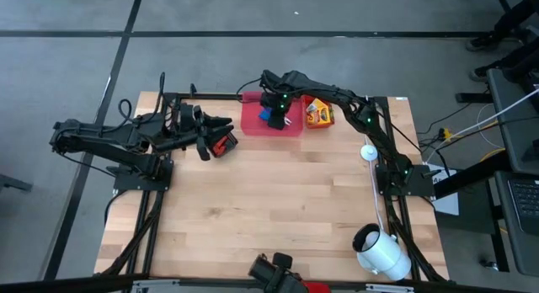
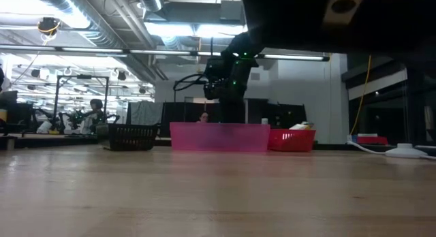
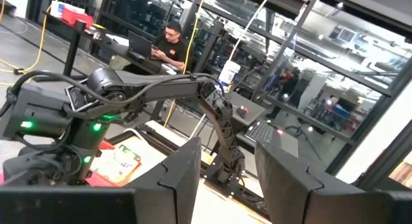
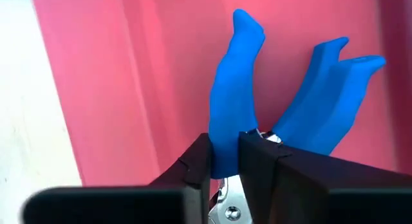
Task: Pick & Place School Supplies
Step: Put the blue puncher into the pink bin, then return to Home Position
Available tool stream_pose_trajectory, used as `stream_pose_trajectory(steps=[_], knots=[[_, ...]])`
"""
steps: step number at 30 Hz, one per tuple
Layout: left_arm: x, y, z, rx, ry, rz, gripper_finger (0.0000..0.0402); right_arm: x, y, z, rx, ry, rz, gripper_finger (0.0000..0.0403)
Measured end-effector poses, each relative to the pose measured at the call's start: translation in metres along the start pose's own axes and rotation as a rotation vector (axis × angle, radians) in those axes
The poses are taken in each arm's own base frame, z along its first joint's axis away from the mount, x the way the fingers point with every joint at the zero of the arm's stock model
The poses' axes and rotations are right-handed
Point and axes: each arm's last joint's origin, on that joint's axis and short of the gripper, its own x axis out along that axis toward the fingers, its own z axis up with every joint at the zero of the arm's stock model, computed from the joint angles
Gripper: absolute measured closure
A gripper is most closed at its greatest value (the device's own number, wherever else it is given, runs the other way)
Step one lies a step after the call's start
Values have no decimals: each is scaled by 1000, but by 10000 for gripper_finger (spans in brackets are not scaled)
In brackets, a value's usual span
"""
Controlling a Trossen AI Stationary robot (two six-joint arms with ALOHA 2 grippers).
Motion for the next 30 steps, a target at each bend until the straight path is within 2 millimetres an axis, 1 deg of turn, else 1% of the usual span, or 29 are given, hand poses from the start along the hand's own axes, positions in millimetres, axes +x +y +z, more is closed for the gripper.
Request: stream_pose_trajectory(steps=[2, 6, 9, 11, 13, 15, 17, 18, 20, 22, 24, 27, 30], knots=[[0, -1, 0, -1, 2, -5, 258, 0, -1, 1, 5, -12, -4, 322], [-2, -4, -2, -2, 8, -13, 258, -1, -4, 2, 52, -34, -19, 235], [-3, -6, -3, 10, 9, -15, 258, -1, -5, 3, 81, -45, -11, 196], [-4, -7, -4, 12, 10, -17, 258, -3, -5, 4, 111, -56, 3, 185], [-4, -9, -4, 20, 14, -25, 258, -8, -3, 5, 159, -77, 26, 182], [-5, -11, -5, 53, 19, -35, 258, -21, -1, 8, 209, -129, 70, 182], [-7, -13, -7, 107, 29, -51, 258, -41, 6, 13, 237, -211, 120, 185], [-8, -14, -8, 137, 37, -58, 258, -53, 13, 16, 238, -252, 139, 187], [-13, -15, -9, 189, 65, -71, 258, -82, 33, 20, 200, -327, 149, 190], [-23, -12, -8, 234, 128, -68, 258, -110, 63, 22, 128, -384, 127, 191], [-40, -6, -3, 278, 253, -28, 258, -134, 93, 19, 50, -426, 115, 191], [-69, 7, 9, 321, 440, 40, 258, -157, 129, 4, -11, -471, 92, 191], [-91, 18, 13, 325, 562, 46, 258, -167, 159, -20, 6, -503, 56, 191]])
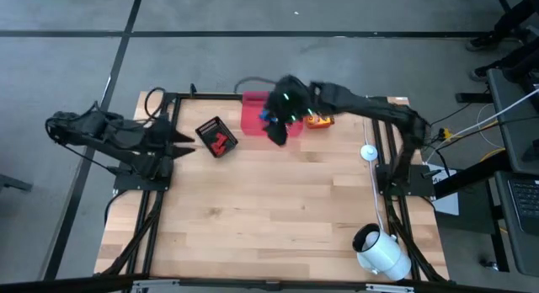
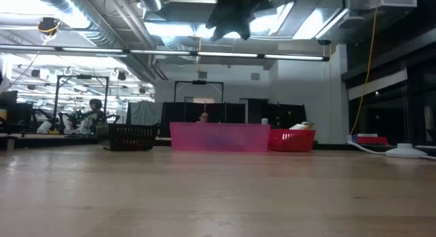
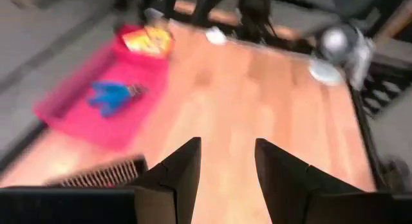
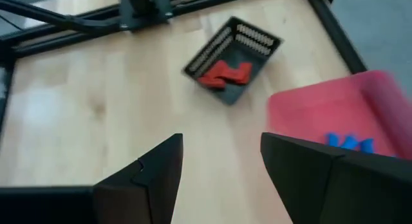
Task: Pick & Place School Supplies
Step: Return to Home Position
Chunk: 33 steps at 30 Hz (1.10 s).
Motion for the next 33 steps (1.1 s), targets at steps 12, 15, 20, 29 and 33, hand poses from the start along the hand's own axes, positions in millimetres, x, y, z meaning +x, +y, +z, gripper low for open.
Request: stream_pose_trajectory(steps=[12, 15, 20, 29, 33], knots=[[53, 12, -93, 28, -316, -152, 258, -76, 71, -64, 266, -258, -129, 191], [61, 19, -107, 23, -354, -172, 258, -93, 82, -70, 334, -314, -160, 191], [68, 31, -130, 39, -408, -211, 258, -108, 95, -75, 423, -385, -186, 191], [84, 41, -152, 35, -375, -238, 258, -113, 117, -84, 501, -445, -226, 191], [86, 43, -152, 64, -396, -219, 258, -114, 126, -90, 529, -443, -229, 191]])
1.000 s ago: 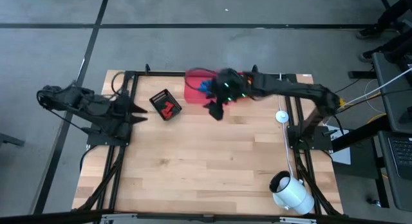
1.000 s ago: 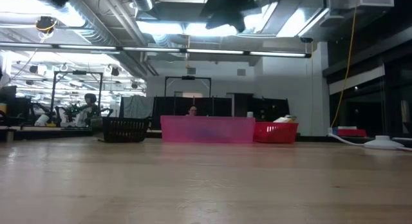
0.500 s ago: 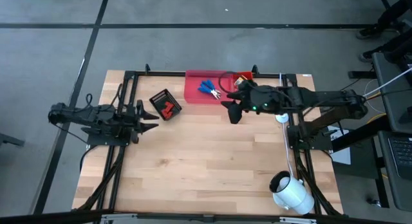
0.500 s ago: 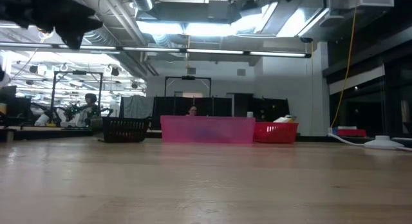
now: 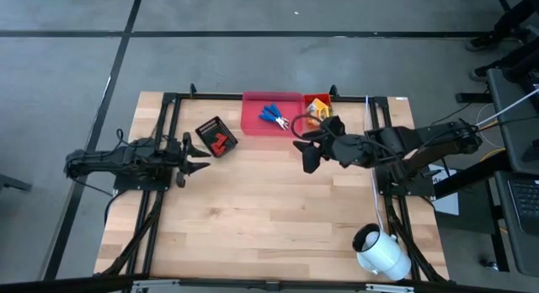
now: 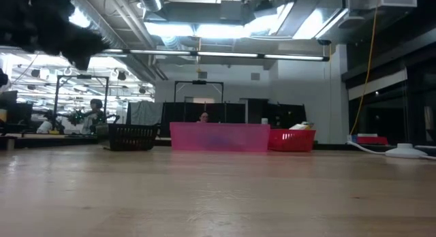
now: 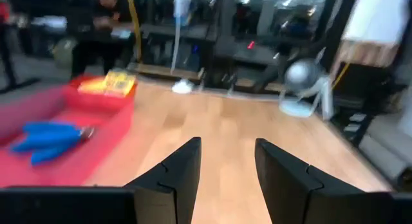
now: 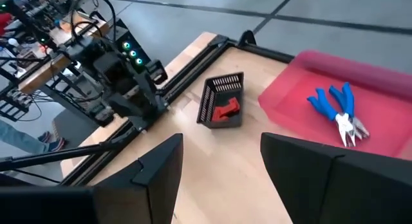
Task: Pick & Place School Supplies
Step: Return to Home Position
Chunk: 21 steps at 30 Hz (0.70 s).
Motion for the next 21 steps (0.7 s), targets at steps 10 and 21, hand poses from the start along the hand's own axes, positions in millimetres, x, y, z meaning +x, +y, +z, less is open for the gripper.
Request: stream_pose_trajectory(steps=[10, 21], knots=[[6, 9, -14, 38, 14, 78, 258, -14, 7, -15, 61, 14, -2, 191], [9, 12, -17, -84, 53, 92, 258, -18, 6, -29, -77, 13, -77, 191]])
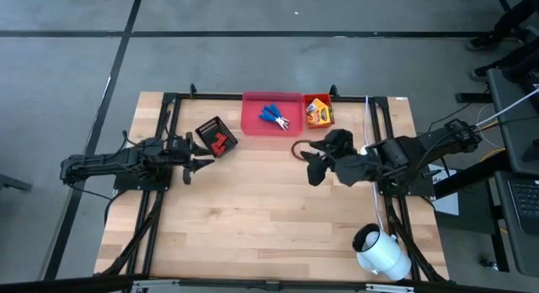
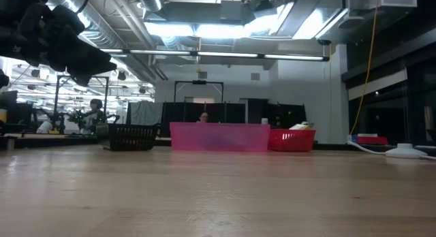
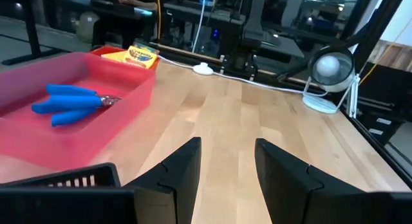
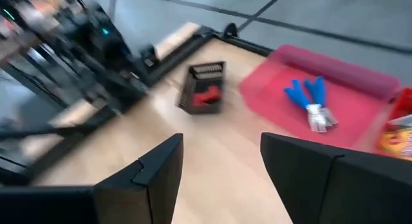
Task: Pick & Place School Supplies
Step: Return to Home Position
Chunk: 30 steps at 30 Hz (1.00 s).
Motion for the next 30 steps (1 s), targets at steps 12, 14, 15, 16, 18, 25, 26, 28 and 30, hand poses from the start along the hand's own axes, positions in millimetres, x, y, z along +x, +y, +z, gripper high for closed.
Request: stream_pose_trajectory(steps=[12, 14, 15, 16, 18, 25, 26, 28, 30], knots=[[0, 0, 0, -1, 0, 0, 258, 111, -61, -104, -167, 104, 357, 191], [0, 0, 0, -2, 0, 0, 258, 122, -80, -106, -198, 83, 397, 191], [0, 0, 0, -1, 0, 0, 258, 127, -89, -104, -222, 72, 418, 191], [0, 0, 0, -1, 0, 0, 258, 130, -97, -102, -248, 62, 444, 191], [0, 0, 0, -2, 0, 0, 258, 135, -111, -96, -304, 30, 496, 191], [0, 0, 0, -2, 0, 1, 258, 110, -162, -90, -349, -141, 582, 191], [0, 0, 0, -2, -1, 1, 258, 103, -169, -93, -343, -165, 581, 191], [0, 0, 0, -1, -1, 1, 258, 87, -181, -101, -321, -215, 580, 191], [0, 0, 0, -2, -1, 1, 258, 74, -192, -109, -299, -249, 578, 191]])
